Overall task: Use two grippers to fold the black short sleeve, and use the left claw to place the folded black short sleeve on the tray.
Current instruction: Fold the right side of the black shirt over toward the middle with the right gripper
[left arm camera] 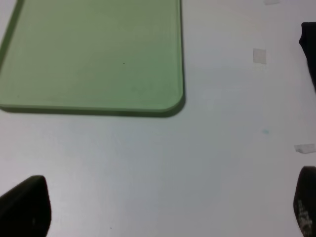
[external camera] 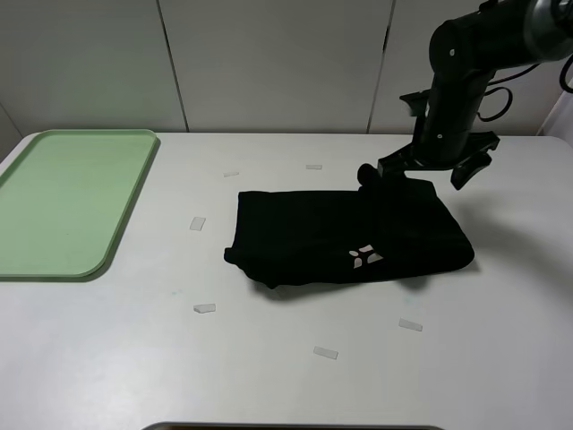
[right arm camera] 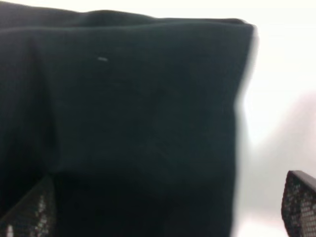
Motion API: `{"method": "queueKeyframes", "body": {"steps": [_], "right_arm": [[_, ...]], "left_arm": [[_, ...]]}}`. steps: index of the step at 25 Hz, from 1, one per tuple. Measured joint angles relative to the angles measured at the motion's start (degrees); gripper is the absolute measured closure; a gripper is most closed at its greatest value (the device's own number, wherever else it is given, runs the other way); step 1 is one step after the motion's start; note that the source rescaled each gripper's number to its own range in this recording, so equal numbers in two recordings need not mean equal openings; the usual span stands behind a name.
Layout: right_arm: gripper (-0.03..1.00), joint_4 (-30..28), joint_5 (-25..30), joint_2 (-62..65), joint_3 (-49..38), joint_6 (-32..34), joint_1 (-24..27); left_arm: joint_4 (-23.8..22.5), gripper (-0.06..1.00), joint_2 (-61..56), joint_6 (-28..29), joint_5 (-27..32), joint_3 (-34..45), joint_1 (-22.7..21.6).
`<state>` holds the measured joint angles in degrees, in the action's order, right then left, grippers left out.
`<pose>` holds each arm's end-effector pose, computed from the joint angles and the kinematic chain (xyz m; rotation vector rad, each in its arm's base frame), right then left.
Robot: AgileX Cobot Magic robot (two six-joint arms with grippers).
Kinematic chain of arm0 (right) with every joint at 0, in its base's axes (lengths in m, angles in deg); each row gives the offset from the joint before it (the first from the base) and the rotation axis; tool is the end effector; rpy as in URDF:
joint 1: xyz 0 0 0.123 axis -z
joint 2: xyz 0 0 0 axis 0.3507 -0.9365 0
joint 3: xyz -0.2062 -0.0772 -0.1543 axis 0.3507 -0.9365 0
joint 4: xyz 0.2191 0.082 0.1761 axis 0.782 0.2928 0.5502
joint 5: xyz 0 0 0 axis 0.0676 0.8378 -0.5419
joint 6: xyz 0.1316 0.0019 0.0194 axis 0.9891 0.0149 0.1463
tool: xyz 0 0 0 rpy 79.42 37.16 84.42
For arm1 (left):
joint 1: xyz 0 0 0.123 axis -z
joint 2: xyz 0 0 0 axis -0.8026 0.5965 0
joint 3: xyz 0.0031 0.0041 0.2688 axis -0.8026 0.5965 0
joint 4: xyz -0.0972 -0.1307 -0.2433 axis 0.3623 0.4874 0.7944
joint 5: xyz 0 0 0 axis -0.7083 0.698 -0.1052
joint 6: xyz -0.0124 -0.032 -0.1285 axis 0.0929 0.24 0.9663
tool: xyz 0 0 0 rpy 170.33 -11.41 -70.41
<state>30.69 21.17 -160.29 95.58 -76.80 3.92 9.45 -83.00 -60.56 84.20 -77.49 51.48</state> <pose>0.4176 0.1059 0.0754 -0.3493 2.9730 -0.1674 0.0862 0.0039 0.2737 -0.0948 2.0537 -0.0049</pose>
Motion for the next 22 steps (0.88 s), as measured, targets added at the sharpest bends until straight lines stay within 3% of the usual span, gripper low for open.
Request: {"method": "queueKeyframes", "body": {"steps": [12, 22], "right_arm": [[-0.03, 0.8, -4.1, -6.8, 0.2, 0.2, -3.5], [-0.03, 0.5, 5.2, 6.7, 0.1, 0.3, -4.0]], "left_arm": [[0.0, -0.04, 0.0, 0.0, 0.0, 0.0, 0.0], [0.0, -0.04, 0.0, 0.0, 0.0, 0.0, 0.0]]}}
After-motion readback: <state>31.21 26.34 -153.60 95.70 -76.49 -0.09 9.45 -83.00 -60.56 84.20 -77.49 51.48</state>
